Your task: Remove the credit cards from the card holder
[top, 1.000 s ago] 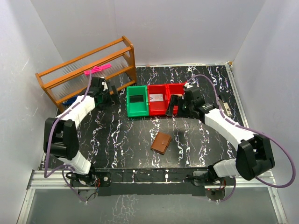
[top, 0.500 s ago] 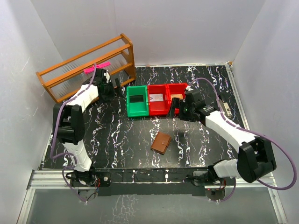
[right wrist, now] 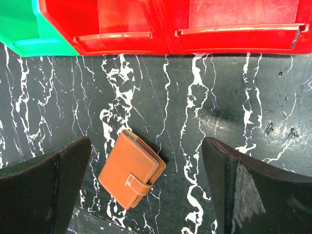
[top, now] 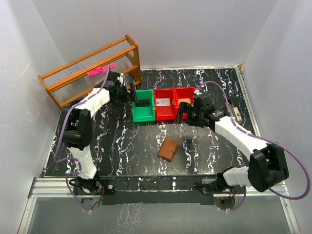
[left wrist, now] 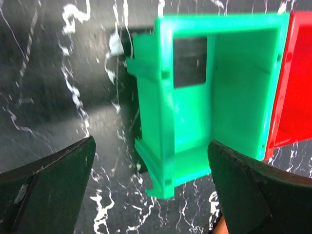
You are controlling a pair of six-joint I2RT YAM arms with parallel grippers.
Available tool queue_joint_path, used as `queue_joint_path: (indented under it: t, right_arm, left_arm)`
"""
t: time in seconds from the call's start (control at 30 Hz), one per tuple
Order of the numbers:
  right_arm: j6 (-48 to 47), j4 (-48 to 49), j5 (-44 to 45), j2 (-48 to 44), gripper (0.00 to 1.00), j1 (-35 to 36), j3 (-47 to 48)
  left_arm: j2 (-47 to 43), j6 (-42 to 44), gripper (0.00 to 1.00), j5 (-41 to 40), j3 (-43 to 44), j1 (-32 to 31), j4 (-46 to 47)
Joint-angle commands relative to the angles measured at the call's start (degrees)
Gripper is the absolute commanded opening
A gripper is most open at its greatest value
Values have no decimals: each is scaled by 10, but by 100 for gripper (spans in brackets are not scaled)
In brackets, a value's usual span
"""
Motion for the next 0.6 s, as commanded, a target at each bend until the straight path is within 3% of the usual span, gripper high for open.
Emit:
queue_joint_path:
  t: [0.0,0.3,0.57]
  right_arm:
    - [5,19,-21,-32,98,1,-4]
    - [53,-4,-48,-106,97,3,-70]
    - [133,7,-142,-180,84,18,-177]
  left_arm:
    - [-116,-25,99,-27,-71,-10,10]
    - [-304,-35,99,-12,-207,-10,-3]
    - [-462,-82,97,67,-336,-8,14]
